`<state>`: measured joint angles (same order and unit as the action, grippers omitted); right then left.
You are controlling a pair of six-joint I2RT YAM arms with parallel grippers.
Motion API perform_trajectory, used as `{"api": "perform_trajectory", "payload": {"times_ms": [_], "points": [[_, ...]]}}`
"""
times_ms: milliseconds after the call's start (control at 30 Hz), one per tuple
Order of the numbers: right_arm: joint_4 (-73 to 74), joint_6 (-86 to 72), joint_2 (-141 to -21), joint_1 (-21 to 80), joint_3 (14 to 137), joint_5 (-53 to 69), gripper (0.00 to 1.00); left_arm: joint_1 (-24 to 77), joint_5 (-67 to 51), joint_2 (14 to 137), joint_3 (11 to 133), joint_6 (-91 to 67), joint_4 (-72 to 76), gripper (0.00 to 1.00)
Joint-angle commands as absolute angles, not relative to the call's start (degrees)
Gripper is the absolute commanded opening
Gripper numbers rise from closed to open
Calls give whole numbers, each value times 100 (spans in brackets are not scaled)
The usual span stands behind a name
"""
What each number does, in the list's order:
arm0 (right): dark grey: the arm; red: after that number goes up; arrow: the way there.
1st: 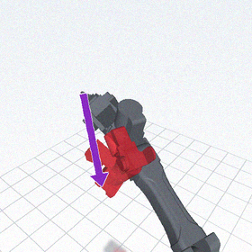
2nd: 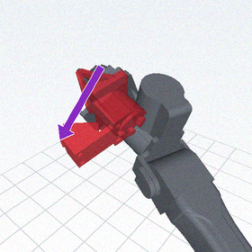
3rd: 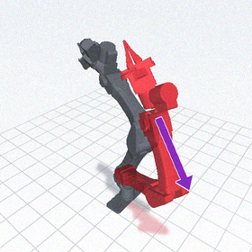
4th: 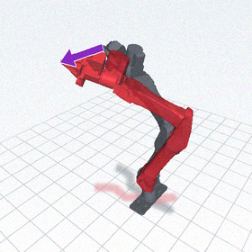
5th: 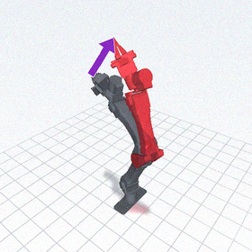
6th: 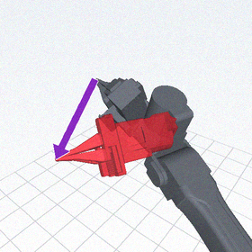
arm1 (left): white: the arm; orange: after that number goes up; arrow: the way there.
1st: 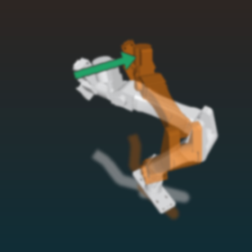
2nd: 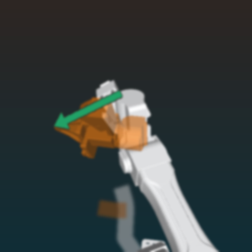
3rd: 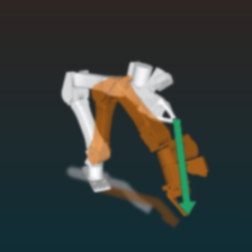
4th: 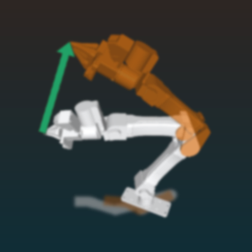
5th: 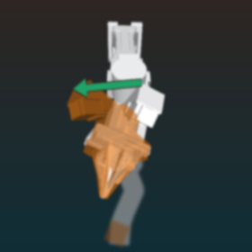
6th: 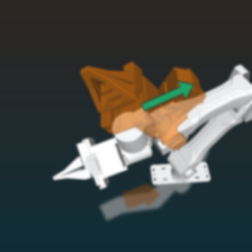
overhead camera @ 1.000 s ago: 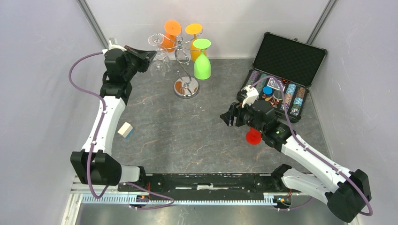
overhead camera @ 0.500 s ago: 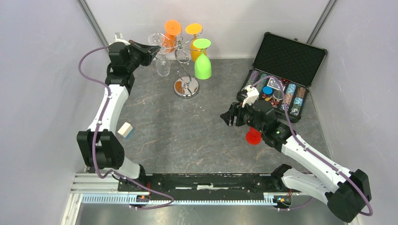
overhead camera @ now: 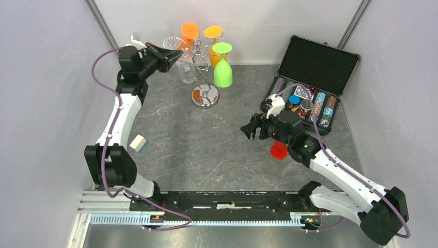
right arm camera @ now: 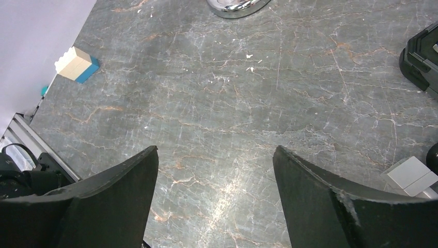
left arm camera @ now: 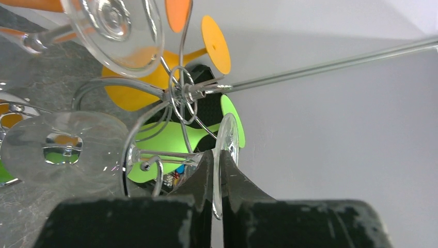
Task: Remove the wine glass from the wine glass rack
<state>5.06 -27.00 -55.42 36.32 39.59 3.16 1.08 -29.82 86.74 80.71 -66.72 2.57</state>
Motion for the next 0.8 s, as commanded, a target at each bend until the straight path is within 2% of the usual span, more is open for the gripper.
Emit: {"api": "perform_trajectory", "payload": {"times_ms": [0,233,367,567,667,767], "points": [[197,-2679,-5357,3617,3888,509,88,123,-3379,8143,8023,-6988,873,2],[-436,-2890,-5126,3621,3638,1078,96,132,-3343,7383,7362,-7357,914,2],[-1061,-3110,-4975,3629,3428,1627,96,132,-3316,6706,6763,-7635,895,2],[-3103,-3136,-4753,4160,3096,2344,92,183,-3620,5573,5965,-7610,223,2],[-3705,-2710,-4857,4521,3265,2508,92,229,-3830,5000,5673,-7518,-306,2],[-3656,-1966,-5119,4685,3776,2829,92,361,-4047,4589,5460,-7595,-510,2]]}}
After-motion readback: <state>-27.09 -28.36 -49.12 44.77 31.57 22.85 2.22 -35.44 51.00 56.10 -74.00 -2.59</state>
